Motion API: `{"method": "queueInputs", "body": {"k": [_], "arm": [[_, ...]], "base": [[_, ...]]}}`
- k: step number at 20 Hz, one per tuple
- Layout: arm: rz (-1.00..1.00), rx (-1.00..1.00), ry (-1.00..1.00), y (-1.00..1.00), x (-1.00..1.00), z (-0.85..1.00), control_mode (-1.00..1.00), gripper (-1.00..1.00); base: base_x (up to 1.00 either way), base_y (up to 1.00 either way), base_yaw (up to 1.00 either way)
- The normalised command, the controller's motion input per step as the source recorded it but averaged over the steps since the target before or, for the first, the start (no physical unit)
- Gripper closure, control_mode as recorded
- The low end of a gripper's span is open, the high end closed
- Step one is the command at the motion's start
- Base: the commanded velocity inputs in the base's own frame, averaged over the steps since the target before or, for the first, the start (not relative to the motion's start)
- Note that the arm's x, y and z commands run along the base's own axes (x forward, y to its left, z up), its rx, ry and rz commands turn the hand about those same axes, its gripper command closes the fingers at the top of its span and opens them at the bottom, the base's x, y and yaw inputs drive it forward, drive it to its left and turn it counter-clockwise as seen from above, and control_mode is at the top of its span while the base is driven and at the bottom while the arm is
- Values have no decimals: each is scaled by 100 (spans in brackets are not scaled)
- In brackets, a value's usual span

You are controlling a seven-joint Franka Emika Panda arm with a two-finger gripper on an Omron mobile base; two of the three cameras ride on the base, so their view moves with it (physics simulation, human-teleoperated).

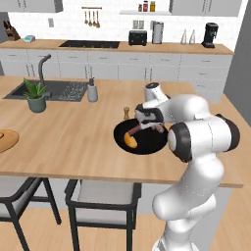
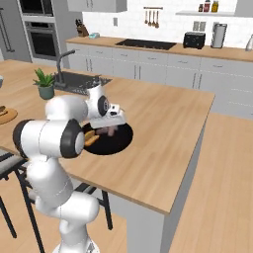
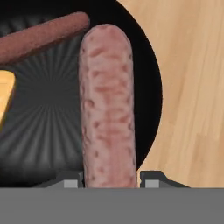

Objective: Place one bun and one sausage from the bowl on each plate.

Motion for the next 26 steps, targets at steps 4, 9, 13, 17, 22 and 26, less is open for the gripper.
{"method": "queueInputs", "body": {"k": [4, 9, 13, 17, 22, 26], "arm": [[-2, 22, -17, 25, -100, 80, -100, 100], [-1, 24, -24, 1, -100, 46, -100, 100], [-1, 6, -1, 0, -100, 32, -100, 100], [-2, -11, 44, 11, -64, 3, -100, 100], [-1, -5, 6, 9, -93, -4, -100, 100], [0, 0, -13, 0, -79, -1, -100, 100]], "base": [[0, 0, 0], [0, 0, 0], [0, 0, 0], [0, 0, 0], [0, 0, 0], [0, 0, 0]]}}
